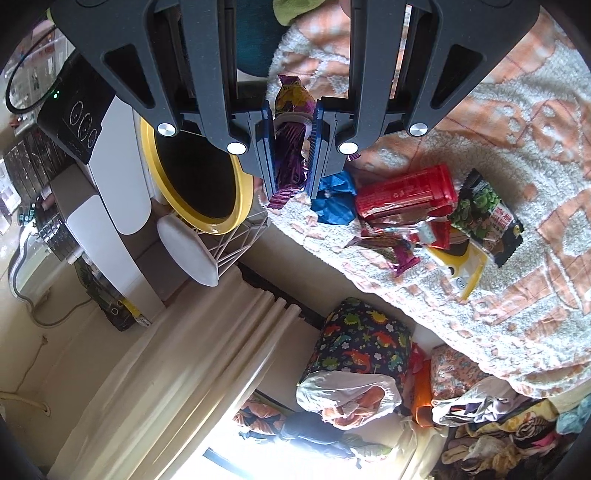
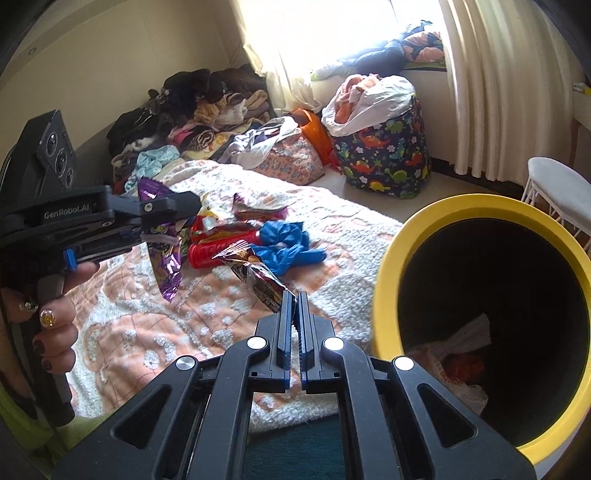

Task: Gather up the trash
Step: 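Carry the wrappers with both tools over the bin and release the silver wrapper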

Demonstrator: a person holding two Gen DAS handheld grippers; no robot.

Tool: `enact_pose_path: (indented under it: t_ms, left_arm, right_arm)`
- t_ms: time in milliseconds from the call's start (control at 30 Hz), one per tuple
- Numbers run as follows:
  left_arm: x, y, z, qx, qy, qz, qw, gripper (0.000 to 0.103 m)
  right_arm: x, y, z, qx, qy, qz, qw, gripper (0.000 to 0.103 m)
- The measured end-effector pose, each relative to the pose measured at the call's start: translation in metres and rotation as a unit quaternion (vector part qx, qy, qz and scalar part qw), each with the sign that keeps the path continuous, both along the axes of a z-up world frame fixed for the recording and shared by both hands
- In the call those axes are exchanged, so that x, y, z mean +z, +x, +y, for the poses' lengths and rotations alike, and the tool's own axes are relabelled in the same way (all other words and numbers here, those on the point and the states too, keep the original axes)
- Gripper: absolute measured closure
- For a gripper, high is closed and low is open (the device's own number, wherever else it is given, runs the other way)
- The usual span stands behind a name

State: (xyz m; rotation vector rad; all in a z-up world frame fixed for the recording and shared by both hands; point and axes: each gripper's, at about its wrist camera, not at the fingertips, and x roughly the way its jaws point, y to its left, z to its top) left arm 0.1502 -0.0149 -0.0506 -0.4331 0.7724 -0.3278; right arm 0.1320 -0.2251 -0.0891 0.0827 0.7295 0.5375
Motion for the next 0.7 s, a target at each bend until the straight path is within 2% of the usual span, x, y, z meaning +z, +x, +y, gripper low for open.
enact_pose_path:
  t_ms: [700]
  left_arm:
    - [0.012, 0.003, -0.081, -0.077, 0.028, -0.023, 0.9963, 0.093]
  right_arm:
    - [0.019, 0.017, -0.087, -0.114, 0.039, -0.027, 0.992, 0.100]
